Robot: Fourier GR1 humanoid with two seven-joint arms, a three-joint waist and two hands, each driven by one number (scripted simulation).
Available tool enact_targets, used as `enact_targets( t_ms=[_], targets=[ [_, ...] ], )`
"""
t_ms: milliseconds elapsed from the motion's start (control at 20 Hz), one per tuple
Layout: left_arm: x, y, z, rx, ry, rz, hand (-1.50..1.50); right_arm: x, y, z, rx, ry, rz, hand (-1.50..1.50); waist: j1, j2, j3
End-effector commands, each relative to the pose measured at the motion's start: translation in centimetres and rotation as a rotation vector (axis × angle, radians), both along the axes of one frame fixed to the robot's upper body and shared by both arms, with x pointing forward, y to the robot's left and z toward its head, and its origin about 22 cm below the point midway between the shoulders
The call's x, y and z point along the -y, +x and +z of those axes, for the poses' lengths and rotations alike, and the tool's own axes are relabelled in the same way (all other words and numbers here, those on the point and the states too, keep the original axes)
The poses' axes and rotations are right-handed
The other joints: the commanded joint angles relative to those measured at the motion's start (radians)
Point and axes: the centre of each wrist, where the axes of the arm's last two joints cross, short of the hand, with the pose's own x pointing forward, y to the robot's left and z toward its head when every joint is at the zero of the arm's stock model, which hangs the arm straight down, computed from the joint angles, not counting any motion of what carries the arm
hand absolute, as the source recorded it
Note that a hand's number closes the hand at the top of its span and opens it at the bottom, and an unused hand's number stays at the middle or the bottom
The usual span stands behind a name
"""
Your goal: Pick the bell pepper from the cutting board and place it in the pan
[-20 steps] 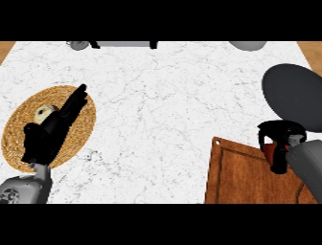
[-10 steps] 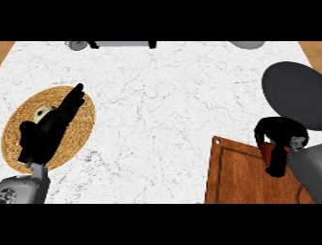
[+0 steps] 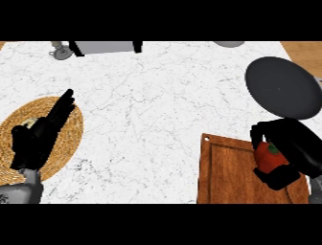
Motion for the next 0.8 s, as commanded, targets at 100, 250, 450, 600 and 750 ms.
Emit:
enact_targets(
  t_ms=[100, 250, 450, 600, 750],
  targets=[
    [-1.2, -0.5, 0.3, 0.014, 0.004, 0.000, 0.00, 2.0, -5.7, 4.4, 0.359, 0.173, 0.002, 1.50, 0.007, 0.007, 0.000],
    [-1.2, -1.1, 0.3, 0.010, -0.004, -0.038, 0.00, 3.9, -9.4, 4.0, 0.363, 0.205, -0.058, 1.50, 0.045, 0.017, 0.000],
    [1.4, 0.6, -0.2, 0.028, 0.009, -0.055, 0.00, 6.1, -11.0, 1.6, 0.392, 0.283, -0.185, 1.50, 0.063, 0.026, 0.000],
    [-0.2, 0.2, 0.0, 0.017, 0.005, -0.078, 0.00, 8.7, -8.4, 1.4, 0.399, 0.359, -0.254, 1.50, 0.085, 0.028, 0.000],
    [1.9, 1.1, 2.9, 0.032, -0.002, -0.096, 0.00, 8.7, -5.0, 2.6, 0.359, 0.496, -0.262, 1.50, 0.099, 0.029, 0.000]
  ],
)
